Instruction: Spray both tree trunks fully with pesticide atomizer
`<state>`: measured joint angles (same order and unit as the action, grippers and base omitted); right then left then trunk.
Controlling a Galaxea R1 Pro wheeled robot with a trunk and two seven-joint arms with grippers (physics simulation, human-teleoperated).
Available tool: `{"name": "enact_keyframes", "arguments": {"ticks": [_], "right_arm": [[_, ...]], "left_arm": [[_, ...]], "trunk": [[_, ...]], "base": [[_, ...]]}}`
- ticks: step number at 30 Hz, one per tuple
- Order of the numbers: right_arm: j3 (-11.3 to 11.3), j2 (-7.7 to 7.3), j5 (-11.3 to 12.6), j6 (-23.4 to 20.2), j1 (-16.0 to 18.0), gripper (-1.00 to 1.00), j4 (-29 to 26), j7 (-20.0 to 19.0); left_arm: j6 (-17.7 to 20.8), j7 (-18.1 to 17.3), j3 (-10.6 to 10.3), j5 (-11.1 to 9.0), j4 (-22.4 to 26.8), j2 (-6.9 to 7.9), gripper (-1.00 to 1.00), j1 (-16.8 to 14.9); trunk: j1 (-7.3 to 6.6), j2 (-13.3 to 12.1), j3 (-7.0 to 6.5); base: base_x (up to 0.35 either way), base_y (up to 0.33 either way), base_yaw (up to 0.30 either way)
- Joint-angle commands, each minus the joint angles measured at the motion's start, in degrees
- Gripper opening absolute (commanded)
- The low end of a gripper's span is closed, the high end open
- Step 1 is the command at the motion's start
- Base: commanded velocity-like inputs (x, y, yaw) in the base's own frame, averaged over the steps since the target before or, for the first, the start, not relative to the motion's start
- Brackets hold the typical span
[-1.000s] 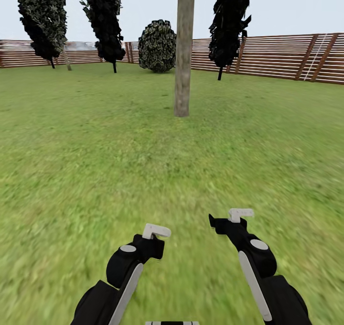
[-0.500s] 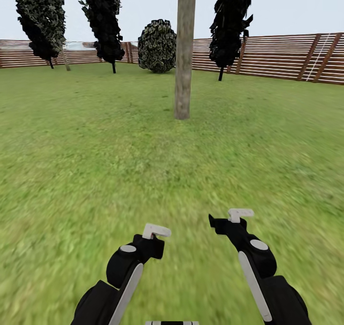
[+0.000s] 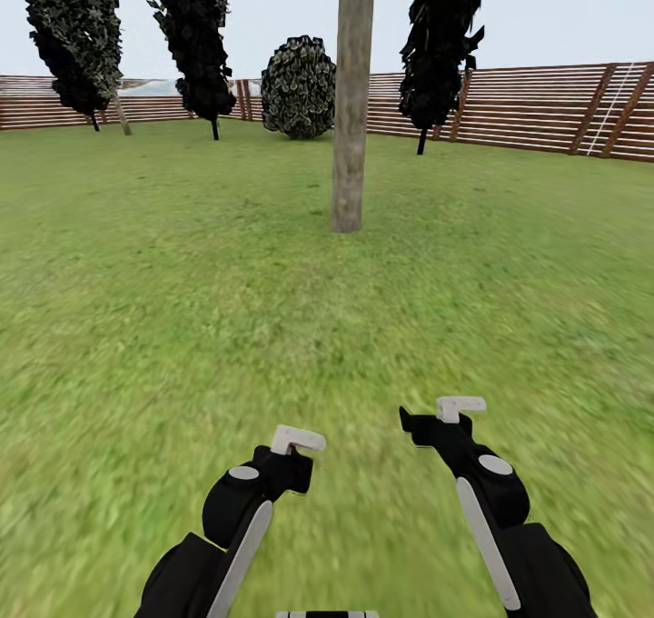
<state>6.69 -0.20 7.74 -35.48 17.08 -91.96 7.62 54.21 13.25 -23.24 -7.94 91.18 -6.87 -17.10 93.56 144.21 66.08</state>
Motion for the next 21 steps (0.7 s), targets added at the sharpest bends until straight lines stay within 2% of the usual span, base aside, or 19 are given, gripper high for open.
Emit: {"name": "enact_keyframes", "arguments": {"ticks": [1,8,14,18,21], "right_arm": [[0.1,-0.09,0.6,-0.2,0.0,1.0,-0.1,0.6],[-0.1,-0.23,0.6,-0.3,0.1,1.0,-0.1,0.5],[-2.2,-0.24,0.6,-1.1,0.3,1.0,-0.1,0.2],[-2.9,-0.28,0.5,-1.7,0.4,1.0,-0.1,-3.4],[-4.2,-0.29,0.5,-2.7,0.5,1.0,-0.1,-5.7]], "left_arm": [[0.2,0.6,0.0,-0.6,0.0,0.01,-1.0,0.0],[0.1,0.6,0.0,-0.5,0.0,0.02,-1.0,0.0],[0.1,0.5,0.0,-0.5,0.0,0.02,-1.0,0.0],[0.0,0.4,0.0,-0.5,0.0,0.02,-1.0,0.0],[0.0,0.4,0.0,-0.5,0.0,0.02,-1.0,0.0]], "trunk": [[0.02,0.0,0.05],[0.02,0.0,0.05],[0.02,0.0,0.05],[0.02,0.0,0.05],[0.02,0.0,0.05]], "base": [[0.335,0.0,0.0],[0.335,0.0,0.0],[0.335,0.0,0.0],[0.335,0.0,0.0],[0.335,0.0,0.0]]}}
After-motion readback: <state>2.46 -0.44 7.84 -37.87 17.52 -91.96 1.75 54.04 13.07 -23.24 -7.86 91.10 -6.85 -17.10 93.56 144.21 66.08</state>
